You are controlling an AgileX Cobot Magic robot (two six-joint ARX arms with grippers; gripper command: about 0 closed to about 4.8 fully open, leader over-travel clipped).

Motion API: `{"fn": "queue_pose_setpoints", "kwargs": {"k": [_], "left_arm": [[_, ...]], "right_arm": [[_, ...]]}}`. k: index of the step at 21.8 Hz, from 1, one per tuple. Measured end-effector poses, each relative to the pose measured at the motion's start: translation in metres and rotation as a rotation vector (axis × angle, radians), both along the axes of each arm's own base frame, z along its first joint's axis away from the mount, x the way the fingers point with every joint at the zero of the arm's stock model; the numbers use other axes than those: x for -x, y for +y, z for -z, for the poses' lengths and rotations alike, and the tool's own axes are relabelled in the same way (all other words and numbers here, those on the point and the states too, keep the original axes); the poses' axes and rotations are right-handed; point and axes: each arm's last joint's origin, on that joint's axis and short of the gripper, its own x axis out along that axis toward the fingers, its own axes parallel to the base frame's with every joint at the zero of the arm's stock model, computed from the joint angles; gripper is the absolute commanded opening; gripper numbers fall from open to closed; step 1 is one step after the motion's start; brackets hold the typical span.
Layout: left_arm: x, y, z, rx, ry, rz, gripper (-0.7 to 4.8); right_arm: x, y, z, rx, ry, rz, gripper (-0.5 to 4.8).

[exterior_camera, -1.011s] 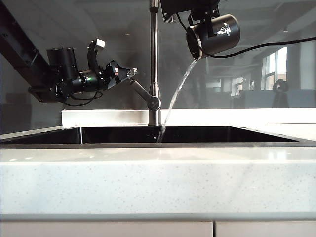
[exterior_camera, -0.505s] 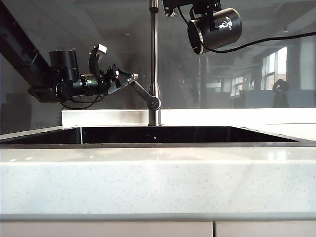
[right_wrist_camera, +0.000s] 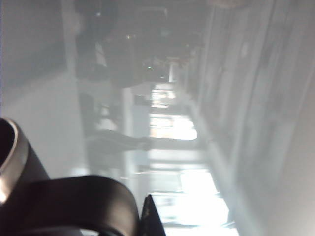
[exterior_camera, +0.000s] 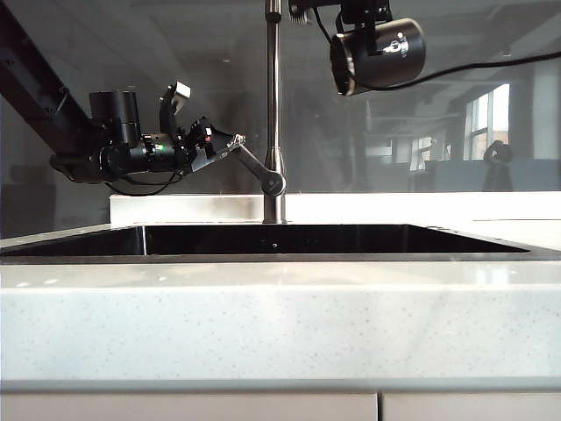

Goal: Pick up the mug next to the sink, go to the faucet to get some water, pour the water into the sink, and finally put the mug back to its place.

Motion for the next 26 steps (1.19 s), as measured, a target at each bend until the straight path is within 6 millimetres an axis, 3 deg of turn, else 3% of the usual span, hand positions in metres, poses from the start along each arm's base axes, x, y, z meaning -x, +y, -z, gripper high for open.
{"fn": "queue_pose_setpoints", "kwargs": {"k": [7,12,14,17,22,26], "left_arm": [[0.000,0.000,0.000,0.000,0.000,0.000,3.95],[0.000,0.000,0.000,0.000,0.000,0.000,3.95],[0.000,0.000,0.000,0.000,0.000,0.001,3.95],[0.000,0.000,0.000,0.000,0.001,0.001,3.95],[0.000,0.000,0.000,0.000,0.001,0.001,3.95],[0.000,0.000,0.000,0.000,0.001,0.000,3.95]], "right_arm": [[-0.001,-0.009,0.005,-0.493,0.005,0.099,-0.06],[-0.011,-0.034,0.028,-0.993,0.159,0.120,-0.06],[-0.020,-0.058,0.039,-1.276,0.242,0.094,-0.06],[-0.027,-0.095,0.064,-1.504,0.245,0.095,-0.06],[-0.017,-0.135,0.094,-1.615,0.188,0.063,-0.06],[0.012,-0.178,0.129,-1.716,0.023,0.040,-0.06]]}}
